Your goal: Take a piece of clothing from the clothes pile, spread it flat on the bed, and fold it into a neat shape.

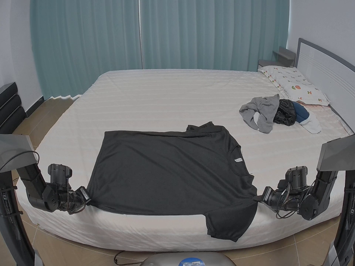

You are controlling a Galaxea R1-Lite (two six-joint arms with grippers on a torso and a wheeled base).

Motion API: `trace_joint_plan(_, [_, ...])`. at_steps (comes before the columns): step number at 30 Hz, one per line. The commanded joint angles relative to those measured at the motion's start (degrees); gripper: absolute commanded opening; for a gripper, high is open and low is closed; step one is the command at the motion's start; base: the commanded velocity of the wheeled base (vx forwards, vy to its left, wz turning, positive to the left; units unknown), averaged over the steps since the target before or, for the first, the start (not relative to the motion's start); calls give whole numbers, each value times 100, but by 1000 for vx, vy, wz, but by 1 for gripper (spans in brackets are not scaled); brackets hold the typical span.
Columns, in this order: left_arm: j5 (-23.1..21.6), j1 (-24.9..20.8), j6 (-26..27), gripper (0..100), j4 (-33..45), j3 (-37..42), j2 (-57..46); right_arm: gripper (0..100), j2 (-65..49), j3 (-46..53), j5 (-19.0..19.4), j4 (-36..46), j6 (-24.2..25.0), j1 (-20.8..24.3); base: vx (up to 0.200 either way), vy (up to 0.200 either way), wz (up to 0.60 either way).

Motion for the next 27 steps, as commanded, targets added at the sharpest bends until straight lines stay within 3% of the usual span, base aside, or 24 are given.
trace_joint_plan(1, [-8, 4, -5, 0, -12, -13, -24, 0, 82, -333, 3, 12, -39, -18, 0, 0, 0])
trace_joint_plan(15, [-35, 13, -14, 0, -12, -13, -15, 0, 451, -1335, 12, 337, -268, -27, 0, 0, 0])
trace_joint_plan(16, [-35, 13, -22, 0, -12, -13, -15, 100, 477, -1406, 12, 354, -268, -44, 0, 0, 0])
trace_joint_plan(22, [-35, 13, -22, 0, -12, -13, -6, 100, 398, -1265, 100, 310, -303, -132, 0, 0, 0])
trace_joint_plan(25, [-35, 13, -22, 0, -12, -4, -15, 100, 161, -913, 398, 302, -637, -282, 0, 0, 0])
trace_joint_plan(27, [-35, 13, -22, 0, -12, -4, -15, 100, 161, -913, 398, 302, -637, -282, 0, 0, 0])
